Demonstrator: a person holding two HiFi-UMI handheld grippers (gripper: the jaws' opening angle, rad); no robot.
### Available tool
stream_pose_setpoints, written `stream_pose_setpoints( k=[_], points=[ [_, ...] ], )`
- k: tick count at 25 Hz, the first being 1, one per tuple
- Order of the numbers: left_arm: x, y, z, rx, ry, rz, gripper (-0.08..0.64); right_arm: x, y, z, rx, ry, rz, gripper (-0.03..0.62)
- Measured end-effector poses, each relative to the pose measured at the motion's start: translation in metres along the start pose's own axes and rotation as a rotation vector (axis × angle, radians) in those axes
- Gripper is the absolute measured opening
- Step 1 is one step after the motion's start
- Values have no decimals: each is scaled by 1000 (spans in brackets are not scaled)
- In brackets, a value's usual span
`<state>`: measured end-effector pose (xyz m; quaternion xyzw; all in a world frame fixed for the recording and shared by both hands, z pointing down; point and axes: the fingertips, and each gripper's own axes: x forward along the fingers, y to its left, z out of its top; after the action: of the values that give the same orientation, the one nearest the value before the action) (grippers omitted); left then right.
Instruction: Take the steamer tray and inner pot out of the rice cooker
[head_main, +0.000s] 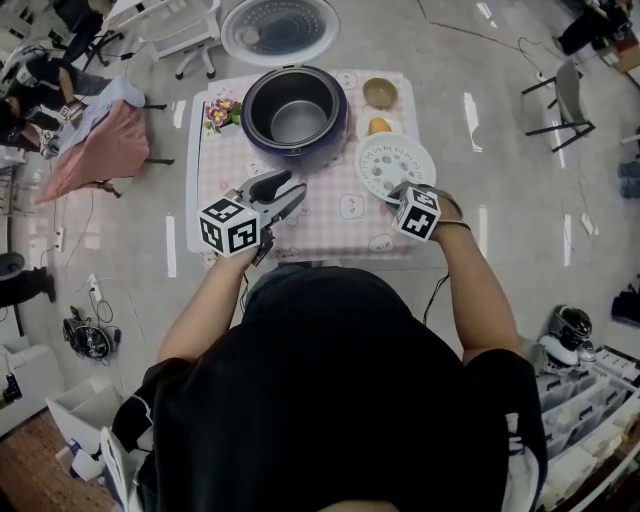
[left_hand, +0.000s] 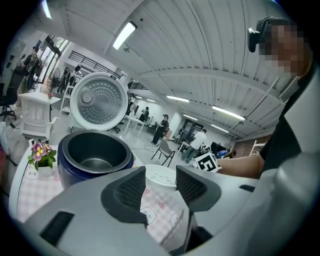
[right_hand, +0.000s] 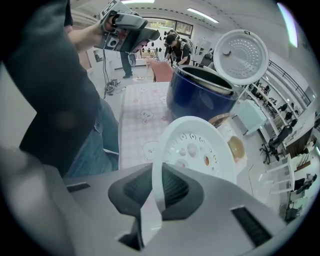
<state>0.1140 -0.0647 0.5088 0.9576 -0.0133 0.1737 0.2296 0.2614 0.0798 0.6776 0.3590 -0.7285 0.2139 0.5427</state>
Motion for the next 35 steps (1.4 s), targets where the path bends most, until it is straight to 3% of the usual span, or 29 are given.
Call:
stream_pose_setpoints(
  k=[7, 27, 35],
  points=[
    [0, 11, -6, -16, 13, 13, 210, 42, 7, -12, 38, -4, 33, 37],
    [-6, 21, -16, -41, 30, 21, 207, 98, 31, -32, 34, 22, -22, 36],
    [1, 26, -19, -47, 30, 26, 207, 126, 44, -50, 30, 65, 4, 43]
  ],
)
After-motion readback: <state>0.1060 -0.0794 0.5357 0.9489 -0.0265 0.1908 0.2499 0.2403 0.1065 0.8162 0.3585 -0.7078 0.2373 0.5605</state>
